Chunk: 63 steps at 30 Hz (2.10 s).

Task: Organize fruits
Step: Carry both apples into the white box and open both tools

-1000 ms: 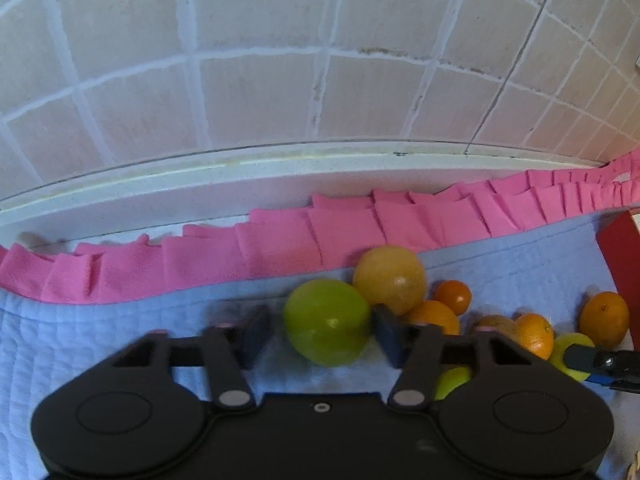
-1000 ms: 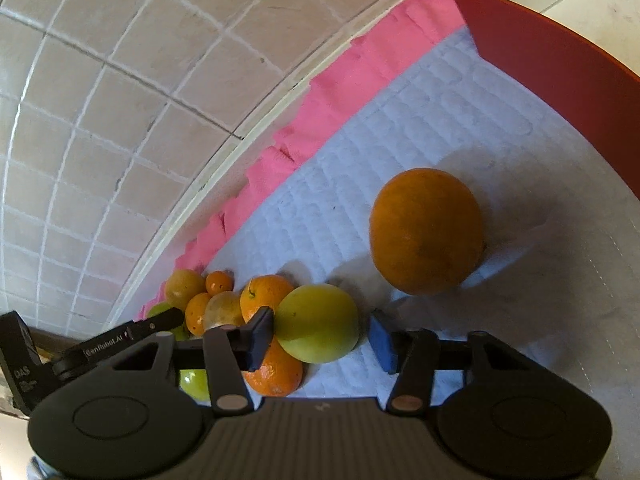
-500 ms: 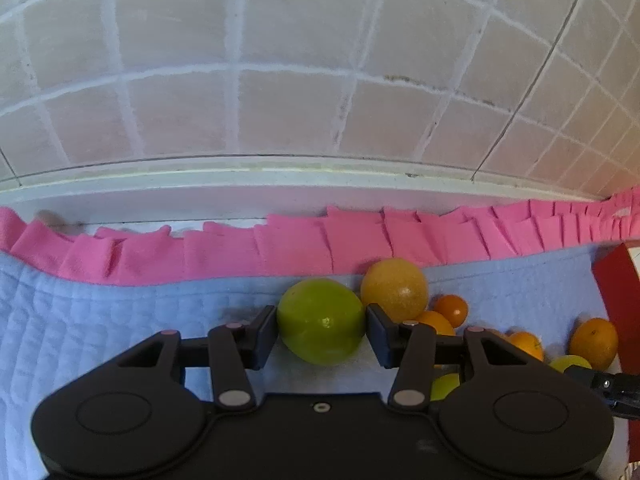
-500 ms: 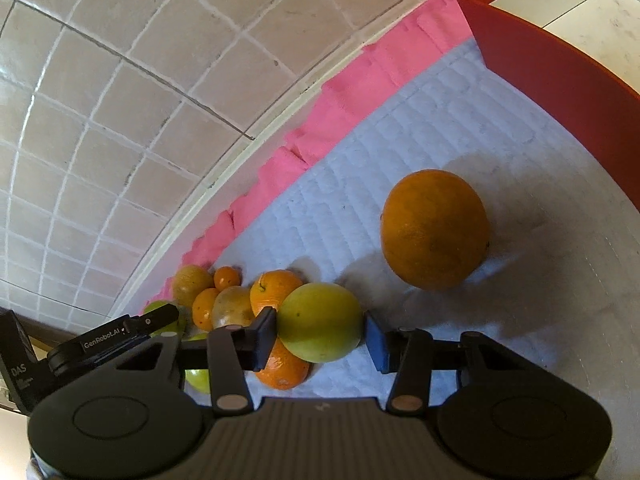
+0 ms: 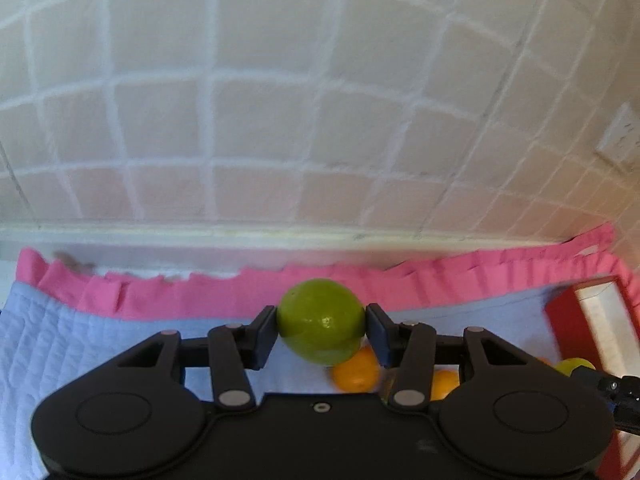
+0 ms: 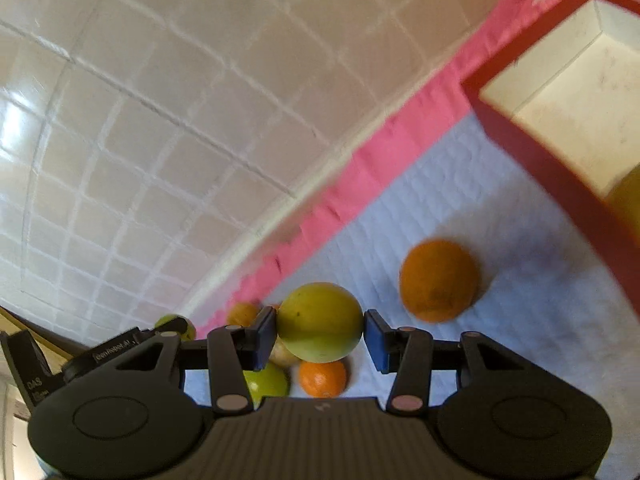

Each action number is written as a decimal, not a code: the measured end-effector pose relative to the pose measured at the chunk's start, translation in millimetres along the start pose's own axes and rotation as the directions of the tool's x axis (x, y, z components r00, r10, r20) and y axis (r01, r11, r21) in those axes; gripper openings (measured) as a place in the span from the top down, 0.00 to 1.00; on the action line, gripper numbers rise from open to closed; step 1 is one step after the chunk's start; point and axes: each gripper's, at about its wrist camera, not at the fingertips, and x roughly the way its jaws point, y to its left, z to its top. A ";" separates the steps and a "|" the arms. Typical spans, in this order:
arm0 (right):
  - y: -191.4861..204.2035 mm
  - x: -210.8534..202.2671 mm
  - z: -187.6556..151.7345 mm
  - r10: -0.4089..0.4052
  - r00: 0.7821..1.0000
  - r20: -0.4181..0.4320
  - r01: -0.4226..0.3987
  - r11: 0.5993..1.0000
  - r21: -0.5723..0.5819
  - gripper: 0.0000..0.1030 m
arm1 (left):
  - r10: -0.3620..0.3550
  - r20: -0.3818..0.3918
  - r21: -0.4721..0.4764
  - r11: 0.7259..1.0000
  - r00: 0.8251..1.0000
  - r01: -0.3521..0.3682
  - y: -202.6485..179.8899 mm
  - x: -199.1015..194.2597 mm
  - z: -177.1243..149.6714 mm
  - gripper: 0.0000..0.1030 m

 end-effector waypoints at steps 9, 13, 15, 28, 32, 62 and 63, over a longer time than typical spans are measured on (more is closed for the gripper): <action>-6.1 -81.1 34.3 0.042 0.988 0.148 -0.042 0.999 0.001 0.52 | -0.116 0.051 0.057 0.992 0.992 0.113 -75.0 -23.7 32.2 0.45; -23.8 -109.2 45.5 0.025 0.978 0.205 -0.030 0.999 0.025 0.52 | -0.179 0.062 0.118 0.978 0.982 0.171 -120.2 -30.4 36.2 0.45; -37.1 -123.6 49.2 0.008 0.974 0.228 -0.020 0.999 0.048 0.52 | -0.215 0.055 0.143 0.968 0.975 0.205 -143.3 -30.4 35.3 0.45; -137.5 -156.4 63.1 -0.241 0.938 0.250 0.178 0.952 0.248 0.52 | -0.325 -0.123 0.271 0.898 0.938 0.347 -277.2 19.0 -4.1 0.44; -164.0 -152.6 63.1 -0.280 0.934 0.223 0.210 0.933 0.290 0.52 | -0.332 -0.194 0.319 0.868 0.923 0.380 -304.0 44.2 -20.6 0.44; -209.1 -115.7 66.5 -0.300 0.944 0.136 0.230 0.896 0.379 0.40 | -0.307 -0.293 0.396 0.823 0.905 0.407 -350.7 112.2 -39.8 0.23; -206.8 -119.0 67.4 -0.302 0.942 0.145 0.230 0.899 0.374 0.40 | -0.308 -0.287 0.399 0.822 0.907 0.405 -349.8 109.7 -37.9 0.23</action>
